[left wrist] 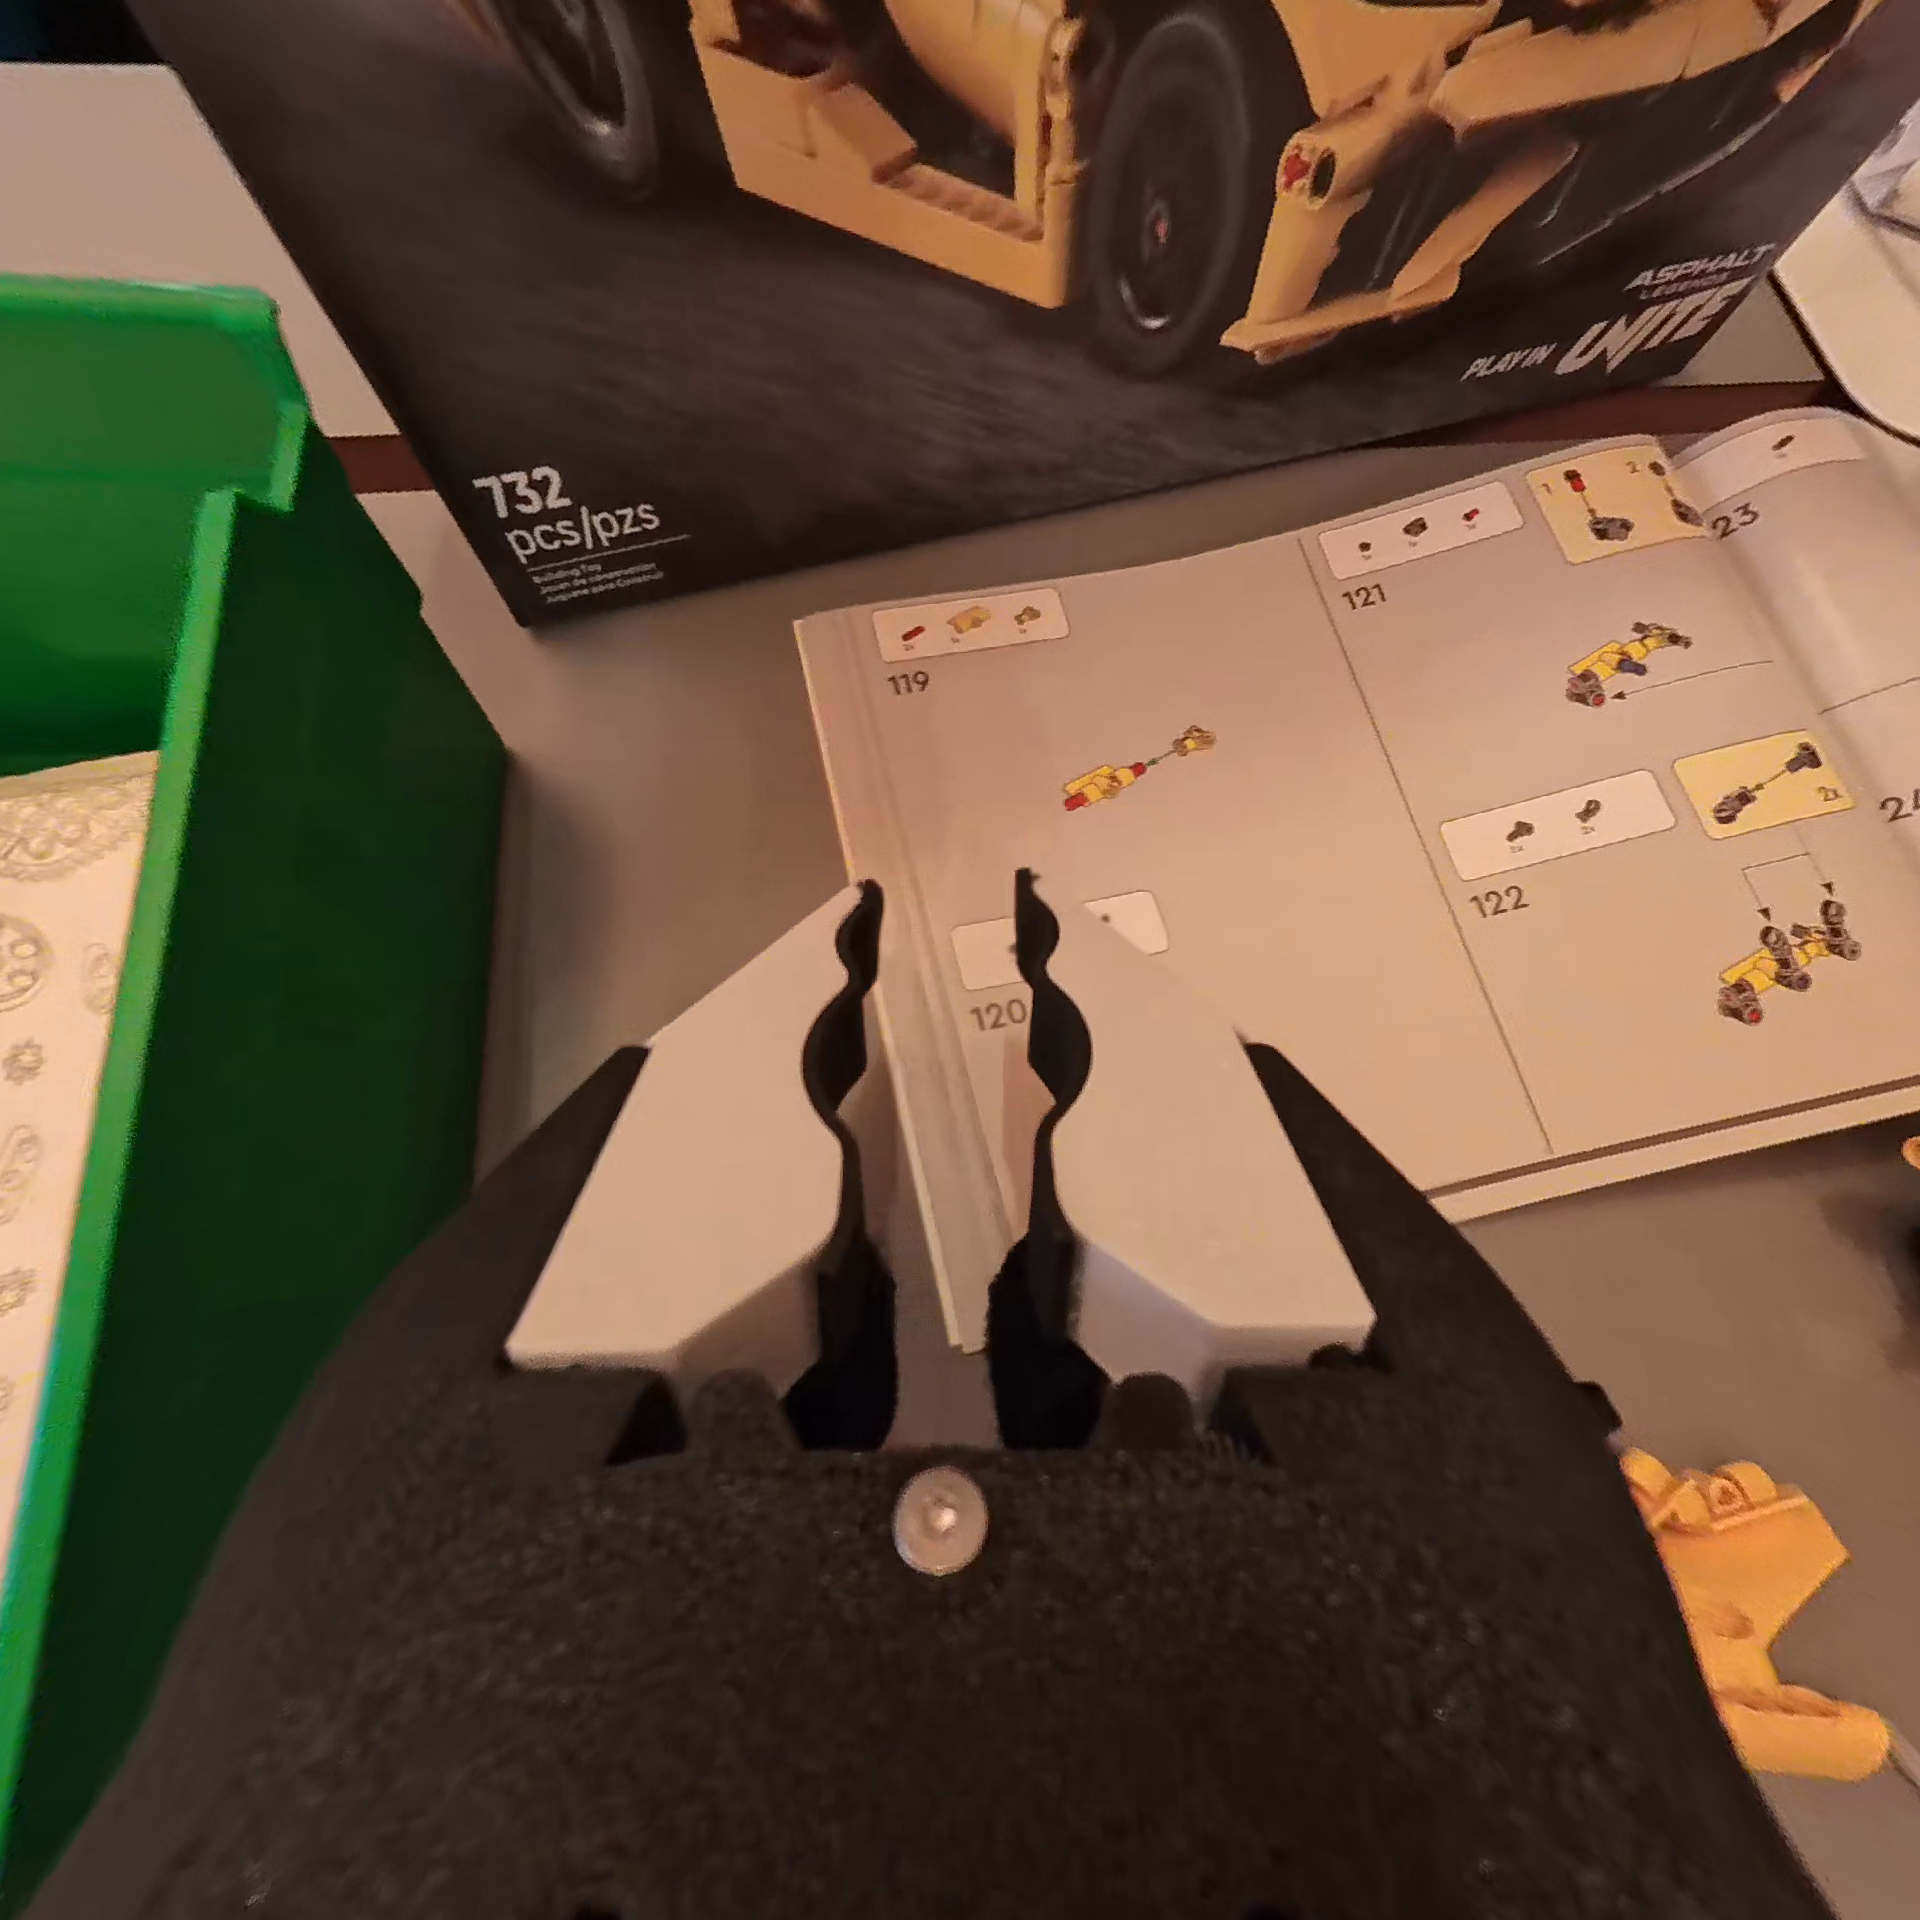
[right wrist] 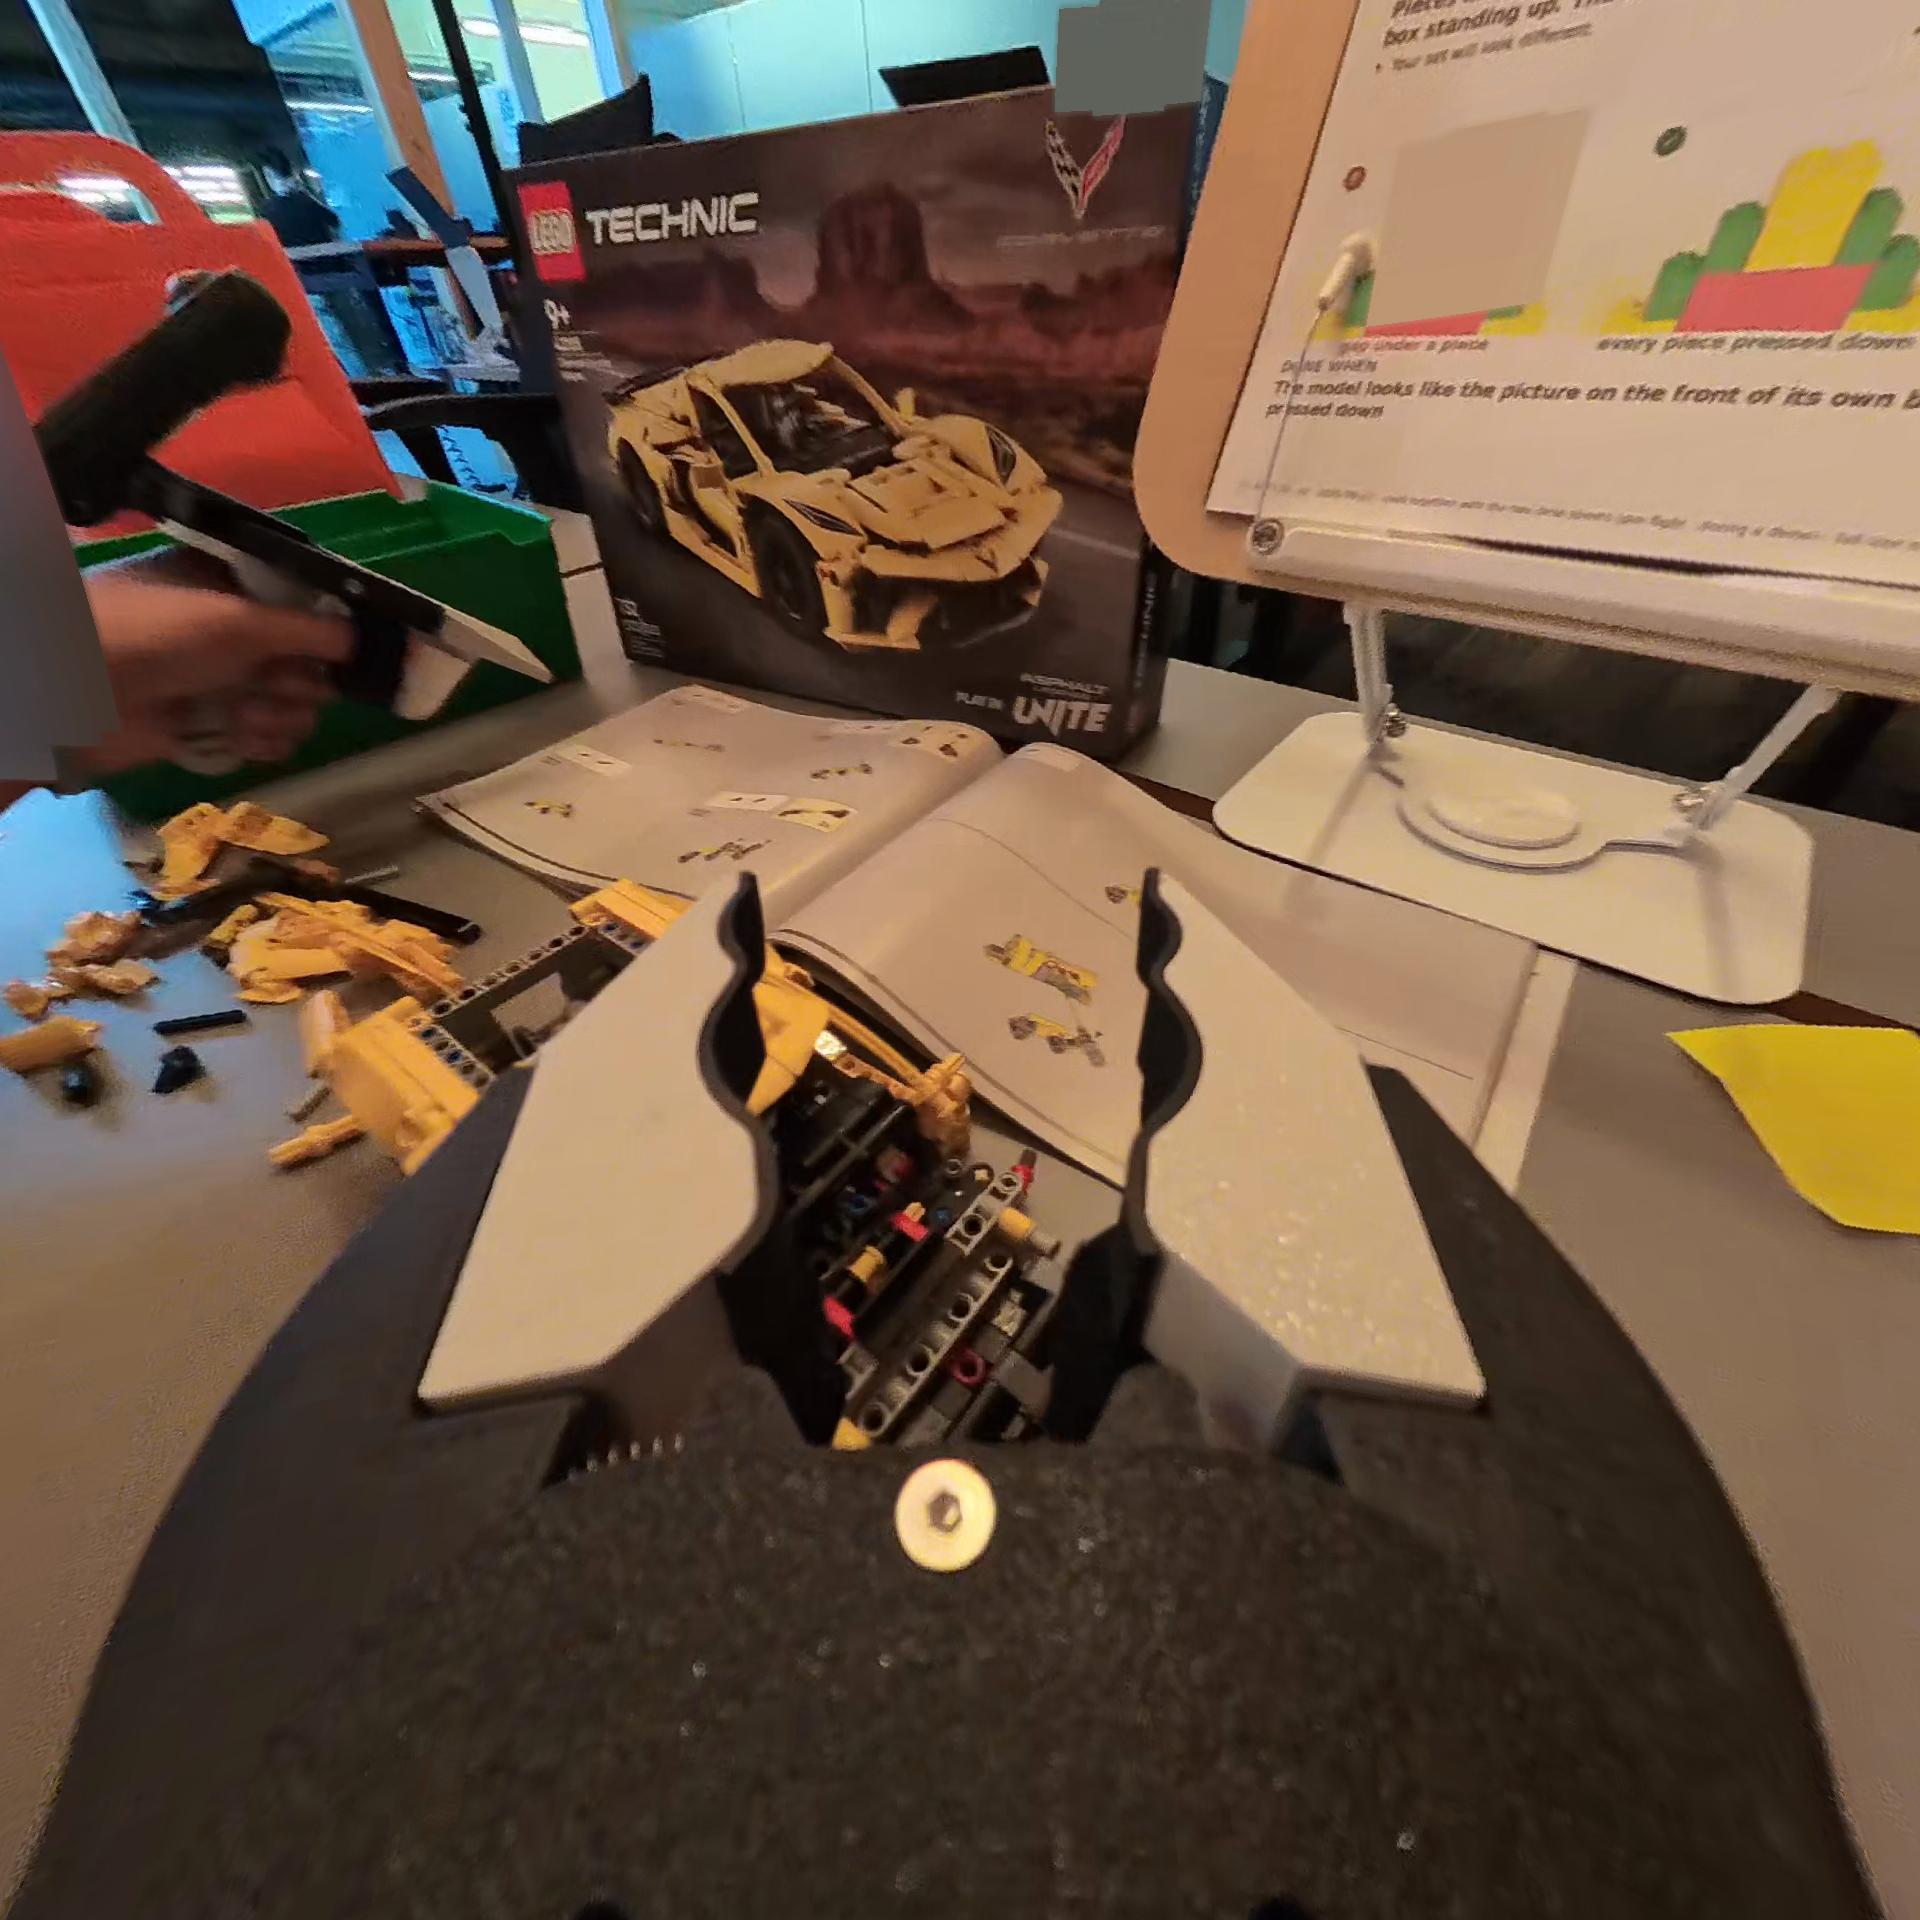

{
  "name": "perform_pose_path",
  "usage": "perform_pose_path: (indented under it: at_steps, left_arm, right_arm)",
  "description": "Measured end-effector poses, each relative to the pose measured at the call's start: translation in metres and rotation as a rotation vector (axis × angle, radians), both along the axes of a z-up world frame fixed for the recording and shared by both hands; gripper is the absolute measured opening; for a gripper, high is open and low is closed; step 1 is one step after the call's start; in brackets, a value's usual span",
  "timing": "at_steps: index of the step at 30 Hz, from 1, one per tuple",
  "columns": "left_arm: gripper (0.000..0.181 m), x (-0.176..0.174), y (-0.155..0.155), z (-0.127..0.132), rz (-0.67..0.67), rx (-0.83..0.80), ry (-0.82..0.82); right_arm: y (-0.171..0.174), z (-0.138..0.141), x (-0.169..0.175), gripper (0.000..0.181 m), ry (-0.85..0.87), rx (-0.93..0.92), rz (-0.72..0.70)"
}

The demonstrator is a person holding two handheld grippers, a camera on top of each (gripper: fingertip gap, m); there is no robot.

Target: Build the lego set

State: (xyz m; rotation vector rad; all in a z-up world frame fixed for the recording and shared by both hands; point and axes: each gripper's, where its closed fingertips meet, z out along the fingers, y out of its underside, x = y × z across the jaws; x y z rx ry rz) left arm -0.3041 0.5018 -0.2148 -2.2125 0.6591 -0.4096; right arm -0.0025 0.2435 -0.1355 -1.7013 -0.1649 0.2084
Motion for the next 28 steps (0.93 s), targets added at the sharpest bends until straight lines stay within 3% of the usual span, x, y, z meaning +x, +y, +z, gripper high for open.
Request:
perform_pose_path:
  at_steps: [11, 15, 17, 19, 22, 26, 28]
  left_arm:
    - [0.025, -0.002, 0.003, -0.005, 0.021, 0.013, 0.031]
    - [0.026, 0.001, 0.005, 0.007, 0.034, 0.086, 0.067]
    - [0.03, 0.005, 0.007, 0.02, 0.066, 0.163, 0.083]
    - [0.032, 0.009, 0.008, 0.034, 0.126, 0.253, 0.137]
    - [0.031, 0.027, 0.0, 0.049, 0.171, 0.374, 0.23]
    - [0.025, 0.06, -0.018, 0.061, 0.143, 0.558, 0.417]
    - [0.023, 0.075, -0.026, 0.066, 0.133, 0.639, 0.498]
  right_arm:
    - [0.006, -0.005, 0.018, 0.065, 0.011, -0.009, -0.037]
    - [0.002, 0.002, 0.015, 0.054, -0.01, 0.003, -0.037]
    - [0.0, 0.01, 0.008, 0.039, -0.058, 0.021, -0.036]
    - [0.001, 0.024, -0.014, 0.022, -0.08, 0.038, -0.027]
    - [0.004, 0.046, -0.09, 0.0, -0.115, 0.069, 0.131]
    - [0.013, 0.056, -0.19, 0.0, -0.247, 0.056, 0.225]
    - [0.017, 0.061, -0.219, 0.0, -0.317, 0.079, 0.215]
